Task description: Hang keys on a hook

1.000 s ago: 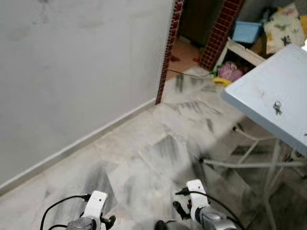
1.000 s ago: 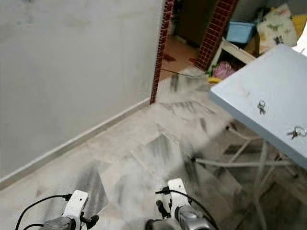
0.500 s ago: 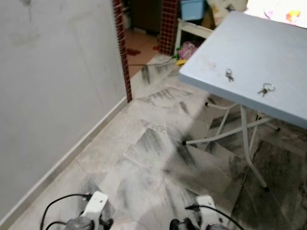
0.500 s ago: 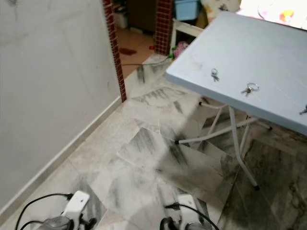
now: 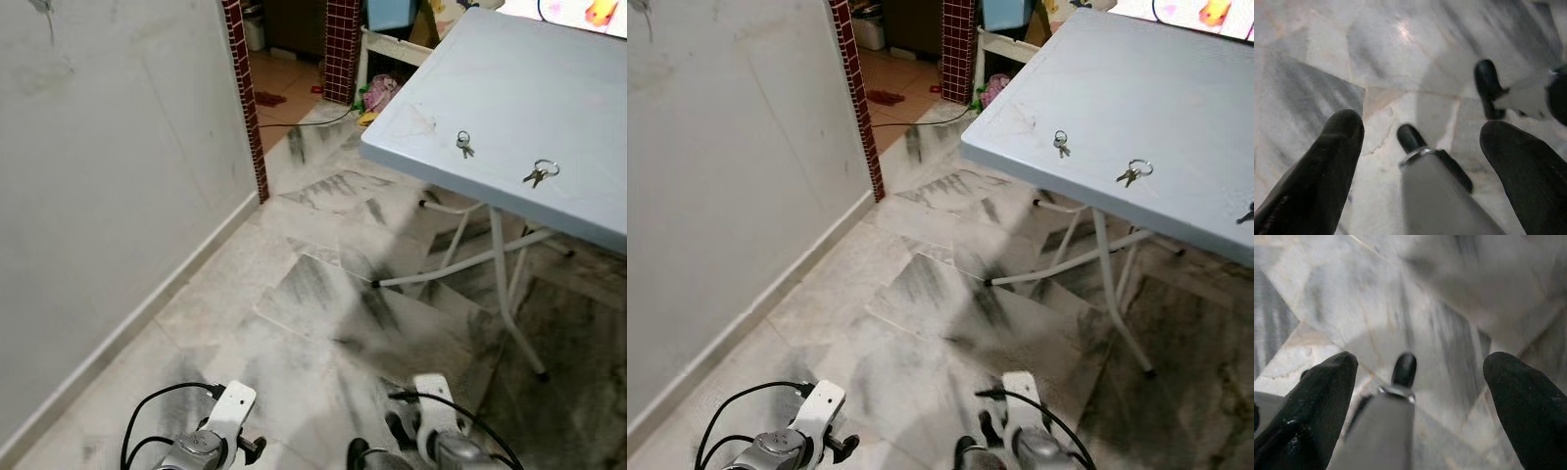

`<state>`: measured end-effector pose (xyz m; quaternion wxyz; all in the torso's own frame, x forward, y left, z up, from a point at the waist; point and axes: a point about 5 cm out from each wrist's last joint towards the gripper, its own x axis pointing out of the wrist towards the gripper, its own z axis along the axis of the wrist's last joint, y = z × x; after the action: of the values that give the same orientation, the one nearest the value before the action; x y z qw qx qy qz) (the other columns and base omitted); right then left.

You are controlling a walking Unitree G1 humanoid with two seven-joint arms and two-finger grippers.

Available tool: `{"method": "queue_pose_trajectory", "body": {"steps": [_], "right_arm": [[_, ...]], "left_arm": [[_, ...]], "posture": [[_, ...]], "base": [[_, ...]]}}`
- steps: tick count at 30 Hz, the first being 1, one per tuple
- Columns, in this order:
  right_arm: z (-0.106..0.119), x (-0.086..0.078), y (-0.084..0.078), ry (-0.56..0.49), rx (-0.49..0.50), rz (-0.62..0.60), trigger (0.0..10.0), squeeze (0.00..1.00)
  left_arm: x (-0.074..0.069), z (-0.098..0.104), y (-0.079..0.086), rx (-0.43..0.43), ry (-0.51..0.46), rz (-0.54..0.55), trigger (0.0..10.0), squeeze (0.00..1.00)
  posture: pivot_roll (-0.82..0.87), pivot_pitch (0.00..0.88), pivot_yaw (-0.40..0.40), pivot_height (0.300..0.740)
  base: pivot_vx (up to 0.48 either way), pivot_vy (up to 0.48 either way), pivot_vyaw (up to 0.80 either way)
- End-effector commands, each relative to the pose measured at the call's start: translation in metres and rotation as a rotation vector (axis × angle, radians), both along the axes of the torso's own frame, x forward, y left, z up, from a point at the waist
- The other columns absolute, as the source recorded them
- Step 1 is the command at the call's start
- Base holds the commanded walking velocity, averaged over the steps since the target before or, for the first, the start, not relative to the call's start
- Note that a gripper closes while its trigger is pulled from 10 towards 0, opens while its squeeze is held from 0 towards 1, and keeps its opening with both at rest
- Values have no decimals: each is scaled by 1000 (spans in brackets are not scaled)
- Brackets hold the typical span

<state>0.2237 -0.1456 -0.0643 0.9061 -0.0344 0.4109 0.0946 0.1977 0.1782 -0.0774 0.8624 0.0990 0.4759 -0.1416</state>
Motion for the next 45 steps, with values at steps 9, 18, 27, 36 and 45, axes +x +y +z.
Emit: {"method": "queue_pose_trajectory", "body": {"steps": [9, 18, 27, 36, 45], "right_arm": [[22, 24, 1, -191, 58, 26, 10000, 0], [53, 43, -16, -432, 60, -68, 10000, 0], [99, 41, -25, -613, 30, -15, 10000, 0], [140, 33, -23, -771, -47, -45, 10000, 0], [165, 32, -36, -829, -93, -326, 10000, 0]], "left_arm": [[-5, 2, 10, -45, -132, 72, 10000, 0], [35, 38, 19, -135, -441, 100, 10000, 0], [47, 106, 17, -57, -910, -68, 10000, 0], [37, 122, 0, -163, -964, -81, 10000, 0], [27, 130, 23, -103, -968, 110, 10000, 0]], "posture": [[-27, 167, -63, 740], [-61, 177, -40, 740], [-97, 189, 8, 740], [-102, 179, 0, 740], [-97, 191, 0, 740]], "base": [[0, 0, 0], [0, 0, 0], [0, 0, 0], [0, 0, 0], [0, 0, 0]]}}
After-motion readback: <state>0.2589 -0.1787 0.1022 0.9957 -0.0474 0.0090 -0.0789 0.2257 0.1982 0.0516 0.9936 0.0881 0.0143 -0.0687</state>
